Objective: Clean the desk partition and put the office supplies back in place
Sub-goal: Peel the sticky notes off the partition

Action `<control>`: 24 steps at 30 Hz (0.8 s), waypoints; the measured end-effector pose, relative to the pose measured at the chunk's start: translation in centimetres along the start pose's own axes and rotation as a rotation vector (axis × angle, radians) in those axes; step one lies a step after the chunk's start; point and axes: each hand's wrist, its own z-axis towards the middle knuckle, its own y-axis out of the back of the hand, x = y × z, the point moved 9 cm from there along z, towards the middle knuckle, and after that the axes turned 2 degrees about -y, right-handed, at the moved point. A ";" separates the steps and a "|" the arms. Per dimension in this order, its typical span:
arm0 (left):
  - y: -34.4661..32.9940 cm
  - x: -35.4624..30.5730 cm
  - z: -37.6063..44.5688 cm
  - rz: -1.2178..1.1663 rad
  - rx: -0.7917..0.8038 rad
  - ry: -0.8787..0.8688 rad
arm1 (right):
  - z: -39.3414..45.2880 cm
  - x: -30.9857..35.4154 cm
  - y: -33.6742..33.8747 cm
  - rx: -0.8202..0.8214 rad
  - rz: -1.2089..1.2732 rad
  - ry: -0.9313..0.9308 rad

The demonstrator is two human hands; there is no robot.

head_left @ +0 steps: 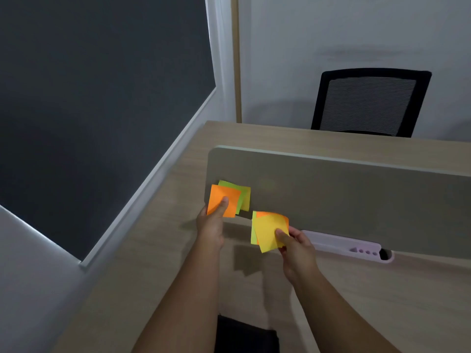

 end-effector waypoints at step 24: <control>13.1 6.3 -16.6 -0.103 -0.158 0.033 | -12.0 -6.0 1.0 0.271 -0.106 -0.259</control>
